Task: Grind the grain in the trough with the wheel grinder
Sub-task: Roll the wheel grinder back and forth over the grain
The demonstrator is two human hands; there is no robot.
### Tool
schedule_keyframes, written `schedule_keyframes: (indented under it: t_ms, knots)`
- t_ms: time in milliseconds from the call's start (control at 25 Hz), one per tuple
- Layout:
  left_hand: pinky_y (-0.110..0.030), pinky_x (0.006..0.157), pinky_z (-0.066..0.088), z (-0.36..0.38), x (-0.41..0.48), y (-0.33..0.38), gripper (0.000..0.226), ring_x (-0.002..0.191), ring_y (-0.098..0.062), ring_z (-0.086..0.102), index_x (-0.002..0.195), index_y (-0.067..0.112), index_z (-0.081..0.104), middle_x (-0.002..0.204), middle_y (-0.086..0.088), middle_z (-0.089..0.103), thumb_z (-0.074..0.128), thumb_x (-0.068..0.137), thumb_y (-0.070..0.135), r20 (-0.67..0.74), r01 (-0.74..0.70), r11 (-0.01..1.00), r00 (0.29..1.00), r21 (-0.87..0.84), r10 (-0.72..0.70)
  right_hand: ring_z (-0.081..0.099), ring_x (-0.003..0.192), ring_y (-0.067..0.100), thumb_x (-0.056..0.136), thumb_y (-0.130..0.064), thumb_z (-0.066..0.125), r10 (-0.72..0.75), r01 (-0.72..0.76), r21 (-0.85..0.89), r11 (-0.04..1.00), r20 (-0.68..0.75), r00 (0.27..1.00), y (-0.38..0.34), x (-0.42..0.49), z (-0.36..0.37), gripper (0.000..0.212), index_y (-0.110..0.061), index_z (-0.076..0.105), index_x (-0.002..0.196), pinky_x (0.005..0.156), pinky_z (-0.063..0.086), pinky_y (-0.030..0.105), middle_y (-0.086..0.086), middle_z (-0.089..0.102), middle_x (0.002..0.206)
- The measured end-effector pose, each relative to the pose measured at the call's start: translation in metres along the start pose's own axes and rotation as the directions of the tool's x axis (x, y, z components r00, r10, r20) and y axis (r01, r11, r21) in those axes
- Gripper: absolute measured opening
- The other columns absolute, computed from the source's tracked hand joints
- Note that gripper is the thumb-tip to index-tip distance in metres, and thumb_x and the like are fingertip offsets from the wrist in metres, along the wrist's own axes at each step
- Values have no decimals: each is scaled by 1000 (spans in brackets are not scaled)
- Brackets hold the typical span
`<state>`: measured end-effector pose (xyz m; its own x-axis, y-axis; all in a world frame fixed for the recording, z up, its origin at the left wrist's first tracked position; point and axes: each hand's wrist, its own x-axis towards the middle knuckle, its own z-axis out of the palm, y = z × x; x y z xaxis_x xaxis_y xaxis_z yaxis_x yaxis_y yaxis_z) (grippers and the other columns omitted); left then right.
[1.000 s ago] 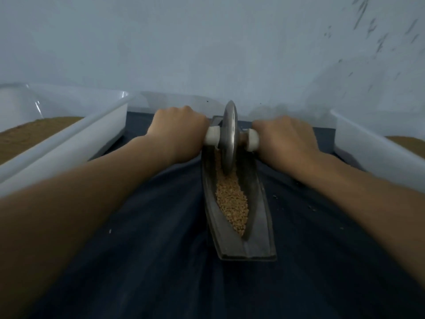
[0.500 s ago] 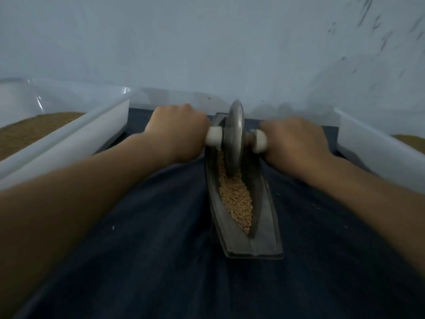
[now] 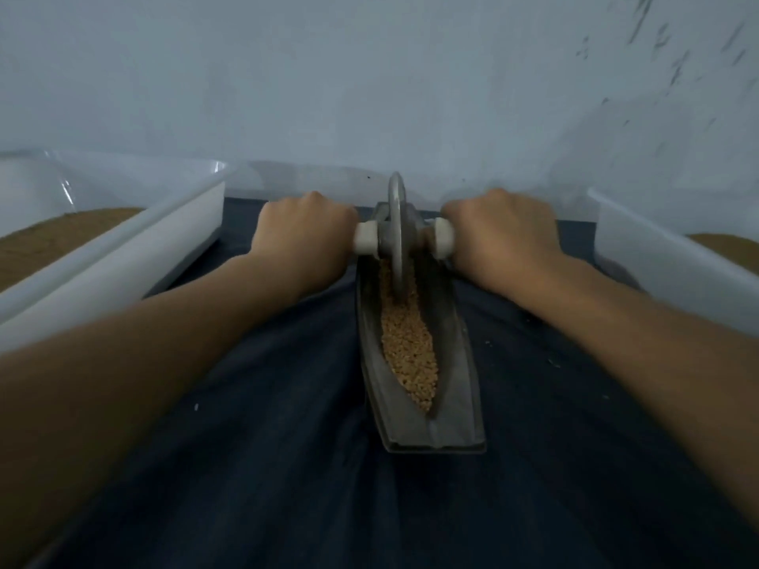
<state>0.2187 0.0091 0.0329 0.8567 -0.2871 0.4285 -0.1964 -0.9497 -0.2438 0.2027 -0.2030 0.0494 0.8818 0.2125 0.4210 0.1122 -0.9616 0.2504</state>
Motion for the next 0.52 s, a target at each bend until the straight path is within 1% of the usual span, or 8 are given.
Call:
schedule_keyframes:
  t_ms: [80, 160, 200, 280, 360, 440, 480, 520]
  knots:
    - [-26, 45, 24, -2, -28, -6, 11, 43, -16, 31, 79, 28, 62, 60, 7, 29, 69, 71, 31, -109, -130, 991, 985, 26, 132, 43, 51, 16, 75, -33, 71, -114, 111, -35, 993, -110, 987, 8, -37, 1, 14, -31, 58, 81, 47, 25, 22, -12, 40, 62]
    - [-15, 49, 7, -7, -44, -9, 21, 45, -9, -2, 61, 28, 51, 55, 9, 10, 70, 52, 28, -271, -208, 975, 937, 73, 220, 12, 46, 1, 60, -37, 63, -107, 119, 30, 992, -255, 961, 12, -71, 5, 21, -31, 44, 68, 48, 8, 15, -16, 15, 56]
    - [-14, 51, 6, -7, -42, -9, 21, 45, -11, -3, 59, 27, 49, 54, 7, 10, 69, 51, 25, -281, -194, 978, 937, 78, 208, 9, 46, 1, 60, -37, 59, -89, 108, 61, 992, -257, 962, 14, -70, 9, 19, -30, 43, 68, 50, 8, 14, -16, 13, 56]
    - [-20, 47, 13, -4, -31, -1, 20, 37, -20, 25, 66, 22, 52, 50, -2, 29, 71, 63, 18, -175, -111, 985, 975, 132, 134, 31, 45, 14, 74, -34, 64, -15, 23, 33, 999, -216, 976, 9, -49, 19, 14, -28, 52, 77, 48, 17, 20, -12, 31, 57]
    - [-31, 53, 33, -7, 0, 9, 2, 65, -34, 60, 86, 18, 61, 74, -8, 58, 62, 85, 17, -105, -32, 993, 994, 113, 43, 58, 71, 30, 88, -32, 66, 82, -79, 57, 995, -54, 995, 2, -13, 18, 12, -26, 61, 97, 55, 35, 31, 2, 58, 78]
    - [-36, 63, 39, -10, 20, 12, 16, 87, -37, 64, 104, 18, 65, 96, -10, 63, 53, 92, 17, -48, -20, 995, 999, 95, 25, 63, 92, 34, 92, -31, 64, 88, -96, 116, 989, 74, 993, 4, 7, 16, 15, -25, 62, 105, 67, 45, 36, 8, 65, 97]
    - [-36, 63, 39, -13, 17, 11, 17, 87, -35, 64, 105, 18, 65, 95, -9, 62, 53, 92, 17, -27, -50, 992, 998, 115, 54, 63, 89, 32, 91, -32, 65, 51, -63, 118, 991, 99, 994, 7, 1, 14, 13, -27, 62, 102, 67, 48, 36, 5, 66, 95]
    - [-35, 59, 38, -17, 5, 9, 15, 80, -33, 64, 102, 20, 65, 87, -7, 60, 56, 90, 19, -36, -92, 986, 995, 137, 98, 61, 75, 28, 88, -34, 65, -7, 4, 90, 996, 36, 999, 11, -14, 13, 10, -30, 60, 95, 60, 49, 34, 0, 63, 84]
